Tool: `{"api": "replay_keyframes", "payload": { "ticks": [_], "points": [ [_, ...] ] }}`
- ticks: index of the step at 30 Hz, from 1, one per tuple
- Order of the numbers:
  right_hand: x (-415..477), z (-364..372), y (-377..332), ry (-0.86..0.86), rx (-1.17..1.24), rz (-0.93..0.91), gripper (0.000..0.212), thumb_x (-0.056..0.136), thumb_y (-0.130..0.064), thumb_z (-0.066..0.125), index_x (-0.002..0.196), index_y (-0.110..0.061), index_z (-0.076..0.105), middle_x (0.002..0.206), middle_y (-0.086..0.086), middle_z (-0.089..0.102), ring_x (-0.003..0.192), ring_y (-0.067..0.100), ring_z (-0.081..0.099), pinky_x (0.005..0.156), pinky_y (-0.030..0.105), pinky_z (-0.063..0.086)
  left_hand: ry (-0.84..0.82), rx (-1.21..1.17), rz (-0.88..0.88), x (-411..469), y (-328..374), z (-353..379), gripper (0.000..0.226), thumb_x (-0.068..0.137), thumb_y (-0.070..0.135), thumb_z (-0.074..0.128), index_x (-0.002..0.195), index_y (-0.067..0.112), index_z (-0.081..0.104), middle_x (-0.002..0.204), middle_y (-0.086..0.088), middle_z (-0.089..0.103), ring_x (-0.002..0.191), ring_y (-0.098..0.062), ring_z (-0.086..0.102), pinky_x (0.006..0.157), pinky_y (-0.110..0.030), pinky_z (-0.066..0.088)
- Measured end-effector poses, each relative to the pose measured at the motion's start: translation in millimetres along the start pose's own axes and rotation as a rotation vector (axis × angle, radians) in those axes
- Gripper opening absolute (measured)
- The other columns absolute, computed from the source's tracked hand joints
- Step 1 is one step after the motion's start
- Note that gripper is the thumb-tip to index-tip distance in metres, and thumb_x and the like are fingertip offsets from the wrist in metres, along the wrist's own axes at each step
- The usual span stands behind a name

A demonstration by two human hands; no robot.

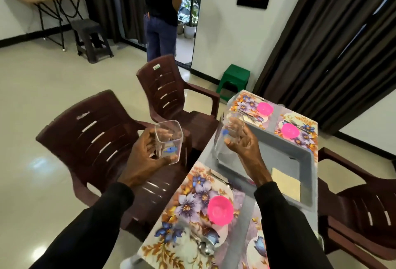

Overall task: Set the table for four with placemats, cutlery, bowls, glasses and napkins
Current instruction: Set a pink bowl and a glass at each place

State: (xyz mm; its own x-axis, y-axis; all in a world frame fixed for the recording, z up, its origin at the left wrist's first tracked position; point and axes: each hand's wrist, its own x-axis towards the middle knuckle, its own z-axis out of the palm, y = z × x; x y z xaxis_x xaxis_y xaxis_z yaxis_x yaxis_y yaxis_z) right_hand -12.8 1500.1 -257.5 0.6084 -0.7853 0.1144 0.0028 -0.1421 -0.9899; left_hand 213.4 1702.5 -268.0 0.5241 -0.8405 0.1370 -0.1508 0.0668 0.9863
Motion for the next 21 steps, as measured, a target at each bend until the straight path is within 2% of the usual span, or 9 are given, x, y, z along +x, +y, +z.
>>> {"api": "replay_keyframes", "payload": {
  "ticks": [2, 5, 9, 12, 14, 17, 19, 21],
  "points": [
    [-15.6, 49.2, -19.5, -0.045, -0.02, -0.01, 0.061, 0.086, -0.005, 0.075, 0.141, -0.017, 0.052, 0.134, 0.007, 0.065, 0.125, 0.026, 0.062, 0.099, 0.036, 0.053, 0.031, -0.025, 0.01, -21.3, 5.9, -43.3, 0.071, 0.063, 0.024, 0.095, 0.124, 0.019, 0.057, 0.122, 0.003, 0.07, 0.116, -0.017, 0.068, 0.096, -0.032, 0.056],
    [-39.9, 132.9, -37.3, -0.132, -0.028, -0.003, 0.061, 0.085, 0.007, 0.074, 0.138, -0.013, 0.052, 0.131, 0.011, 0.066, 0.122, 0.028, 0.064, 0.098, 0.038, 0.055, 0.1, -0.02, -0.008, -58.0, 1.4, -118.6, 0.072, 0.064, 0.008, 0.096, 0.124, 0.013, 0.057, 0.121, -0.001, 0.072, 0.113, -0.017, 0.07, 0.097, -0.034, 0.058],
    [-60.8, 230.0, -42.3, -0.25, -0.043, -0.03, 0.058, 0.083, 0.006, 0.073, 0.127, -0.032, 0.064, 0.133, 0.009, 0.066, 0.124, 0.025, 0.063, 0.102, 0.042, 0.054, 0.156, 0.014, -0.039, -104.4, -9.8, -203.0, 0.071, 0.065, 0.003, 0.094, 0.125, 0.015, 0.057, 0.121, 0.002, 0.072, 0.114, -0.019, 0.069, 0.098, -0.04, 0.057],
    [-71.1, 292.1, -36.7, -0.301, -0.064, 0.021, 0.058, 0.087, 0.003, 0.073, 0.136, -0.021, 0.057, 0.131, 0.007, 0.068, 0.122, 0.022, 0.065, 0.102, 0.035, 0.054, 0.207, 0.043, -0.053, -138.2, -16.0, -256.5, 0.068, 0.065, 0.005, 0.094, 0.122, 0.016, 0.059, 0.12, 0.007, 0.072, 0.114, -0.017, 0.069, 0.098, -0.036, 0.057],
    [-75.7, 324.3, -34.3, -0.326, -0.08, 0.057, 0.059, 0.09, -0.007, 0.074, 0.144, -0.012, 0.05, 0.125, 0.008, 0.07, 0.12, 0.024, 0.066, 0.099, 0.036, 0.054, 0.244, 0.074, -0.044, -152.1, -19.6, -283.1, 0.065, 0.066, 0.006, 0.094, 0.12, 0.016, 0.06, 0.119, 0.008, 0.072, 0.114, -0.016, 0.069, 0.098, -0.032, 0.056],
    [-77.7, 369.3, -28.3, -0.341, -0.022, 0.133, 0.063, 0.092, -0.023, 0.071, 0.148, -0.013, 0.046, 0.119, 0.014, 0.071, 0.112, 0.029, 0.069, 0.092, 0.04, 0.059, 0.288, 0.098, -0.05, -165.0, -27.1, -320.5, 0.063, 0.067, 0.007, 0.094, 0.12, 0.014, 0.061, 0.119, 0.004, 0.071, 0.116, -0.019, 0.068, 0.101, -0.034, 0.055],
    [-76.5, 392.2, -24.1, -0.332, 0.013, 0.212, 0.064, 0.09, -0.036, 0.074, 0.146, -0.016, 0.05, 0.118, 0.015, 0.072, 0.108, 0.031, 0.071, 0.087, 0.04, 0.061, 0.307, 0.099, -0.058, -167.2, -32.7, -338.6, 0.063, 0.068, 0.009, 0.094, 0.122, 0.015, 0.061, 0.12, 0.004, 0.071, 0.116, -0.019, 0.067, 0.103, -0.033, 0.054],
    [-74.3, 411.4, -15.7, -0.315, 0.013, 0.301, 0.074, 0.078, -0.058, 0.078, 0.137, -0.019, 0.057, 0.116, 0.01, 0.073, 0.106, 0.03, 0.072, 0.082, 0.038, 0.061, 0.31, 0.101, -0.078, -164.4, -37.4, -355.3, 0.065, 0.069, 0.011, 0.094, 0.124, 0.019, 0.061, 0.122, 0.006, 0.07, 0.116, -0.017, 0.067, 0.1, -0.029, 0.054]
  ]
}}
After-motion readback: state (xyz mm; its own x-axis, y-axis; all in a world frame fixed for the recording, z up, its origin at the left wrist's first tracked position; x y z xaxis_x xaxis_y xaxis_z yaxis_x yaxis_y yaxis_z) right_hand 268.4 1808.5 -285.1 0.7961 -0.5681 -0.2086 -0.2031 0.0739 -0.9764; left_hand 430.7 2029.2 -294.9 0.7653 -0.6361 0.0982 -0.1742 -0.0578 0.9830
